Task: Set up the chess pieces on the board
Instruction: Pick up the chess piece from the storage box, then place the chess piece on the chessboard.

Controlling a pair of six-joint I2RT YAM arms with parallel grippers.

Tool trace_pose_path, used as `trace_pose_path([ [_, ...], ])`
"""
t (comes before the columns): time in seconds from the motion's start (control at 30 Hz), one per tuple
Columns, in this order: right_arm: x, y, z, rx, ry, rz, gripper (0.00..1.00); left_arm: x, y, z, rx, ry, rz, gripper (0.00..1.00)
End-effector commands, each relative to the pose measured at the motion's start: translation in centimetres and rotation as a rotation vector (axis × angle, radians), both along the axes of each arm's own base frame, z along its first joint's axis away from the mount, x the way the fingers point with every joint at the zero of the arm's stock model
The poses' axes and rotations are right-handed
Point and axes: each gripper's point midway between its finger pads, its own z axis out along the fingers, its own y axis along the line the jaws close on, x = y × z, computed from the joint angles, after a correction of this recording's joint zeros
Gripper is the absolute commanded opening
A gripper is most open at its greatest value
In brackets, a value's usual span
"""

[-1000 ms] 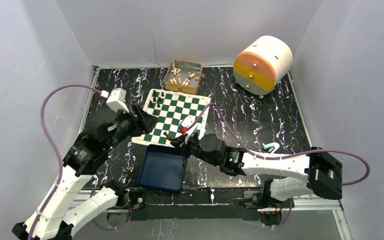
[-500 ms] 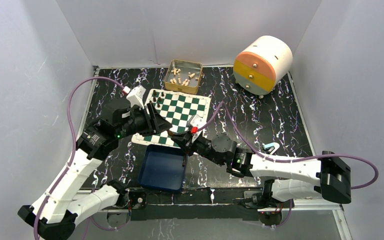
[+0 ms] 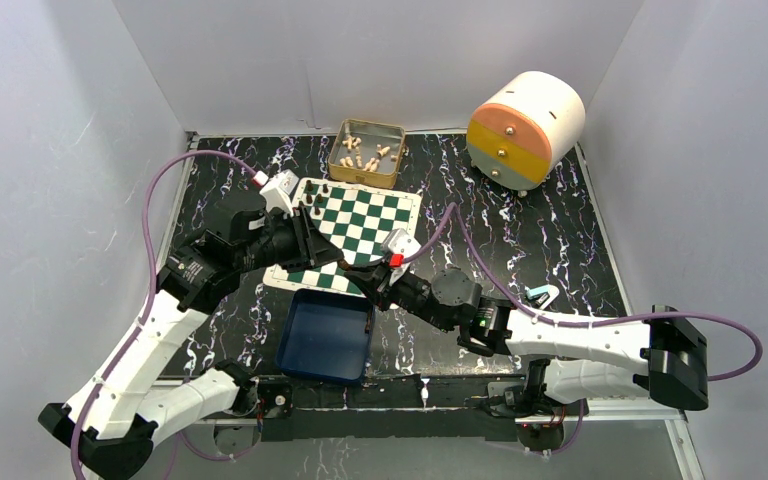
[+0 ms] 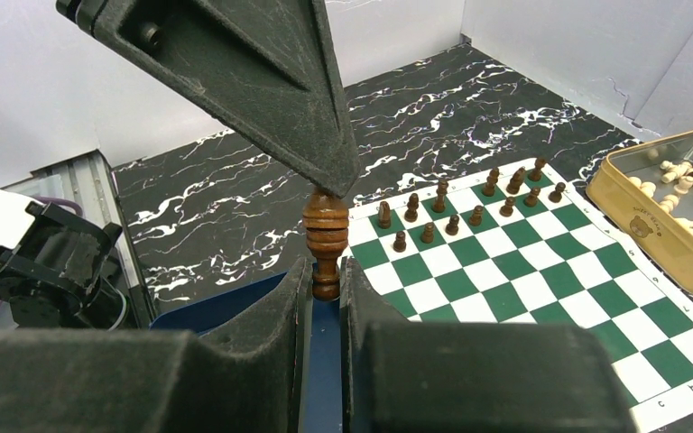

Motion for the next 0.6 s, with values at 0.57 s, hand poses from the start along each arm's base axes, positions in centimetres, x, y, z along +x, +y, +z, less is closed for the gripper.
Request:
trace_pose_path([
  [0.57, 0.3, -1.3, -3.2, -0.024, 0.056, -0.051, 0.1, 3.5, 3.4, 0.5, 0.123, -0.257, 0.162, 0.0],
])
